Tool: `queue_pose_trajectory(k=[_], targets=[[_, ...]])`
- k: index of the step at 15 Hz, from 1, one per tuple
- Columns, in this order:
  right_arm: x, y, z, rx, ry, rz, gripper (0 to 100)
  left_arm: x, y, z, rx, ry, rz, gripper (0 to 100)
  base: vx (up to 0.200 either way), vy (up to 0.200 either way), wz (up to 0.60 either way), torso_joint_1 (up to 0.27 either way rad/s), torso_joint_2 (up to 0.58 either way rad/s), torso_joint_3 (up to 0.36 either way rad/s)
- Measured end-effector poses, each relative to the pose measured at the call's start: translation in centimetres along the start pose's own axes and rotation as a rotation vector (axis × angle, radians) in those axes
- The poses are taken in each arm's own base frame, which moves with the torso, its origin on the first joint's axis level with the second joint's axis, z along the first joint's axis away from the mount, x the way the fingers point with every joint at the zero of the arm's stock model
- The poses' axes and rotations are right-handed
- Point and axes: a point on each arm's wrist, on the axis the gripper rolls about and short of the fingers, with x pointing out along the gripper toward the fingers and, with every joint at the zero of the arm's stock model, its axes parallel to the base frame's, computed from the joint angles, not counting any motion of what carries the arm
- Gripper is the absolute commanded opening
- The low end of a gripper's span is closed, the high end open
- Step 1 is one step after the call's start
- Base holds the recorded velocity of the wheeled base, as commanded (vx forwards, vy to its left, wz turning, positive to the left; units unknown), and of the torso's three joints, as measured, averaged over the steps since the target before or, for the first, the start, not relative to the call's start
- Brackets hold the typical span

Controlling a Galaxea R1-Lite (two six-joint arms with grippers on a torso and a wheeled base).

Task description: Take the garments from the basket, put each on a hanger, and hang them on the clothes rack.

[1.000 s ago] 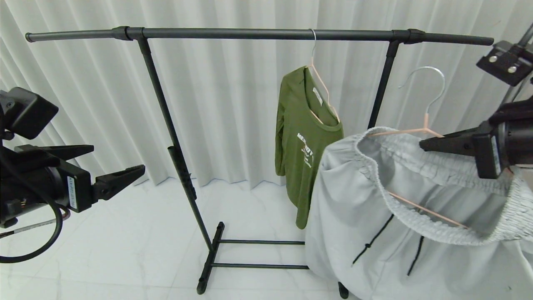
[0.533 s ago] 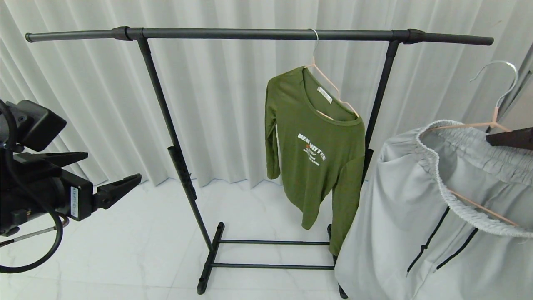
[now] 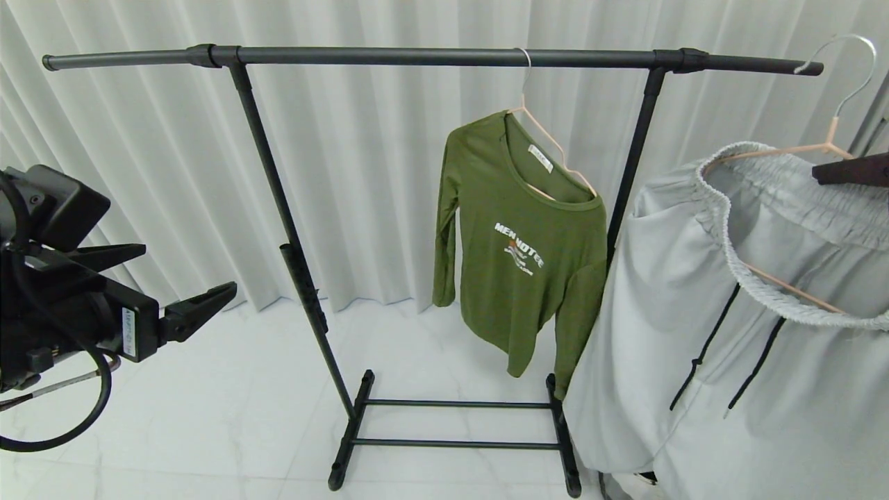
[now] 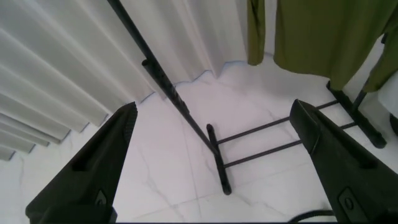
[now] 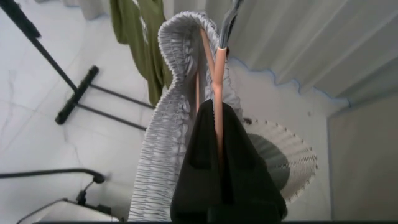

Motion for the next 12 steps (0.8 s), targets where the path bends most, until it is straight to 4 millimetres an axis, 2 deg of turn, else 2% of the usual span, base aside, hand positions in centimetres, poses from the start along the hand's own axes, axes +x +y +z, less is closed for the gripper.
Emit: queue_pose_trajectory(k=[2, 12], targets=[[0.5, -0.1, 0.4, -0.001, -0.016, 0.008, 0, 0.0, 0.0, 0.0, 0.0, -0.002, 0.0, 100, 0.0, 0.0, 0.0, 0.0, 0.0, 0.0], [1.5, 0.4, 1.1, -0.012, -0.069, 0.056, 0, -0.2, -0.1, 0.1, 0.002, -0.008, -0.007, 100, 0.2, 0.0, 0.0, 0.001, 0.0, 0.0]])
